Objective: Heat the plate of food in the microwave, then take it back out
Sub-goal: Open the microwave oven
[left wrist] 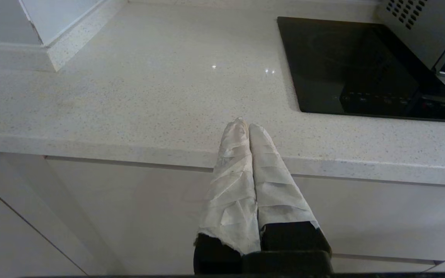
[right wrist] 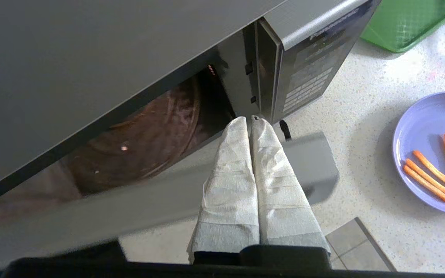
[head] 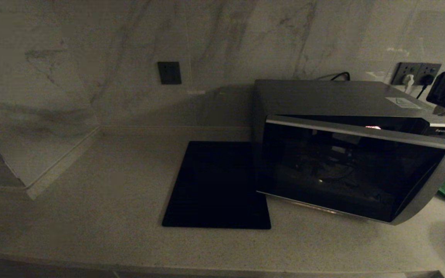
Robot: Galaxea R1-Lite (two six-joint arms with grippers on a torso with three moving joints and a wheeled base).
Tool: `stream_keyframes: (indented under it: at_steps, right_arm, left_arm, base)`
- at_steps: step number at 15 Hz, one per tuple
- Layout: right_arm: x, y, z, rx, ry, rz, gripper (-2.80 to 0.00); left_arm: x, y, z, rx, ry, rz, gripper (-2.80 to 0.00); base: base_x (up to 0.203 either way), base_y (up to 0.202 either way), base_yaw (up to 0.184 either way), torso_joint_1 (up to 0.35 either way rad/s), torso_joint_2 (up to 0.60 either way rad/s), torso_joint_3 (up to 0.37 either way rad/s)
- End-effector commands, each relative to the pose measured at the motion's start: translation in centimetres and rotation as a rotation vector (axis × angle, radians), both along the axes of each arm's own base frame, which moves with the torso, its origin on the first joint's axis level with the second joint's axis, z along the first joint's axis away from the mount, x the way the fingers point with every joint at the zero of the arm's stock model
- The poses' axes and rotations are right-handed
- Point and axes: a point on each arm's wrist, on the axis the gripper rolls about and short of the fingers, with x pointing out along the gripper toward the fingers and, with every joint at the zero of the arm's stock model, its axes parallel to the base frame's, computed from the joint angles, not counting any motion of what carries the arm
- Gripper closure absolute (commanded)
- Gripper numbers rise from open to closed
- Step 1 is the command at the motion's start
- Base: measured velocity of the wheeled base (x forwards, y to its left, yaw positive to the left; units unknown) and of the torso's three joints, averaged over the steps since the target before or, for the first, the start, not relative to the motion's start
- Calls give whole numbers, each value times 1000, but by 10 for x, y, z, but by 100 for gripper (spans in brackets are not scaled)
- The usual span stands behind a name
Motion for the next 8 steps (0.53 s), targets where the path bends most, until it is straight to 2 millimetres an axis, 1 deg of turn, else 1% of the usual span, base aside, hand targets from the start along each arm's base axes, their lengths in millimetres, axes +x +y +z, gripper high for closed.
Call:
stream_keyframes:
  at_steps: [1, 4, 8]
  right_arm:
    - [18, -1, -15, -2, 53, -8, 0]
    - [26, -3, -23, -1, 79, -17, 0]
    - [31, -8, -30, -1, 102, -32, 0]
  left_arm:
    - [0, 0, 0, -1, 0, 0, 0]
    - [0, 0, 0, -1, 1, 1, 0]
    - [0, 0, 0, -1, 0, 0, 0]
  base:
    - [0, 0, 0, 0, 0, 0]
    - [0, 0, 0, 0, 0, 0]
    - [0, 0, 0, 0, 0, 0]
